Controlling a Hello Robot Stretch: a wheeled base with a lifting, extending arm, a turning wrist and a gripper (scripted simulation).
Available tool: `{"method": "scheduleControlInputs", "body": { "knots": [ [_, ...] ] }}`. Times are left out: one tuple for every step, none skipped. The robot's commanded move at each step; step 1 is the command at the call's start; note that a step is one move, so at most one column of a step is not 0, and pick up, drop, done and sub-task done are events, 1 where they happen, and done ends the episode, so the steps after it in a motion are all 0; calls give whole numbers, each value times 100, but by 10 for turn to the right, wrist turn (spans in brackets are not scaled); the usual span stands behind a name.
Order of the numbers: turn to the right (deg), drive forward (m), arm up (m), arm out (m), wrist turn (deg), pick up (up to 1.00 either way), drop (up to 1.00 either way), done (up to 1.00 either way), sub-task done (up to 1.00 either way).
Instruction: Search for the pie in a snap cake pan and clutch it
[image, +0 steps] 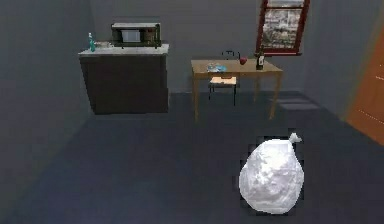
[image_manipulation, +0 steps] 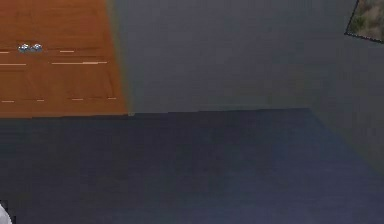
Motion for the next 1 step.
{"method": "scheduleControlInputs", "body": {
  "knots": [
    [-90, 0, 0, 0, 0, 0, 0, 0, 0]
  ]
}}
